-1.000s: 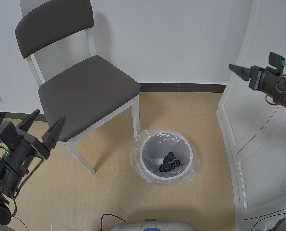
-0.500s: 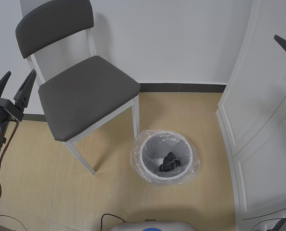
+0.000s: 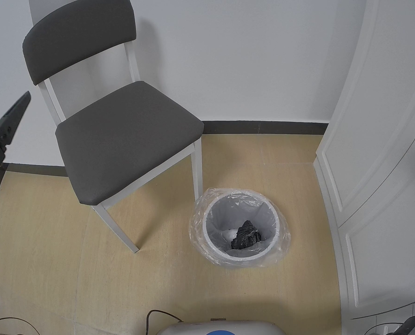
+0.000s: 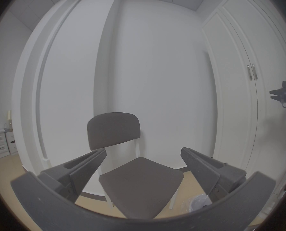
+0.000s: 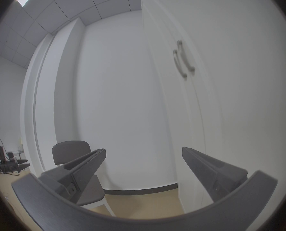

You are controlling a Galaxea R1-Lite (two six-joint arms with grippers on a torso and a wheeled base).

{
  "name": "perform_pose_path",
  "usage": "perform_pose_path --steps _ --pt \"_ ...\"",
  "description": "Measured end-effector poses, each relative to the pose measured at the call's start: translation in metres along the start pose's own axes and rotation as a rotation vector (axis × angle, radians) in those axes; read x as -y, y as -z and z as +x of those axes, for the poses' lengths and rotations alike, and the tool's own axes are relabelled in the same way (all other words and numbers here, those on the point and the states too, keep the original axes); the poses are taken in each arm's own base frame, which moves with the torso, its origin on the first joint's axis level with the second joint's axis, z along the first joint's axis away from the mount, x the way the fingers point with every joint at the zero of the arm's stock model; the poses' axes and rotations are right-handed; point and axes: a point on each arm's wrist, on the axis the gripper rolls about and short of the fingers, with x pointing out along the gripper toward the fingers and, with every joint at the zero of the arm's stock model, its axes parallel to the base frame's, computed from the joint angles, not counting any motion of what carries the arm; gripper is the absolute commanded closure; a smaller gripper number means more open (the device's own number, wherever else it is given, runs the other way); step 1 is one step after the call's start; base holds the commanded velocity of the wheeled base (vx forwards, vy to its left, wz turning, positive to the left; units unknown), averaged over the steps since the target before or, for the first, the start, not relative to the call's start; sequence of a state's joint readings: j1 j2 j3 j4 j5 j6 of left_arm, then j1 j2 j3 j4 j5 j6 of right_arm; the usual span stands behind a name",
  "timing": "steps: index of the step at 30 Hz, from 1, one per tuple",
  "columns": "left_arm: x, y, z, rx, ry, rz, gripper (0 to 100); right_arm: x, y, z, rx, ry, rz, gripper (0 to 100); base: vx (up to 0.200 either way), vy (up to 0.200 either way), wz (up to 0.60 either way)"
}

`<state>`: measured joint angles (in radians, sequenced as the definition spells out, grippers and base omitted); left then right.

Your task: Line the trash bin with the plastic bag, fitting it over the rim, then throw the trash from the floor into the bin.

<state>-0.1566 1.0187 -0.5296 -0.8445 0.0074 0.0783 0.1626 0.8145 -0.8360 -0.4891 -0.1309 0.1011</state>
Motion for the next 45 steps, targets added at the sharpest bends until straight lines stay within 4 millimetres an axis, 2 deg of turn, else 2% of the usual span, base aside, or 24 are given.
perform_pose_path --steps 10,22,34,39,45 --pt "-0.008 -0.036 -0.059 -0.030 -0.147 0.009 0 0.007 -0.004 -0.055 0.073 0.054 -0.029 0 0.000 0.000 0.00" --pt "-0.012 -0.072 -0.128 0.059 -0.292 0.007 0 0.012 -0.002 -0.124 0.025 0.162 -0.079 0 0.000 0.000 0.00" --pt "-0.010 -0.087 -0.203 0.081 -0.335 0.024 0 0.013 -0.007 -0.185 0.087 0.197 -0.130 0 0.000 0.000 0.00" --pt "-0.005 -0.085 -0.228 0.112 -0.368 0.036 0 0.013 -0.002 -0.200 0.113 0.203 -0.143 0 0.000 0.000 0.00" --pt "-0.002 -0.080 -0.247 0.142 -0.381 0.037 0 0.011 0.004 -0.211 0.138 0.207 -0.152 0 0.000 0.000 0.00"
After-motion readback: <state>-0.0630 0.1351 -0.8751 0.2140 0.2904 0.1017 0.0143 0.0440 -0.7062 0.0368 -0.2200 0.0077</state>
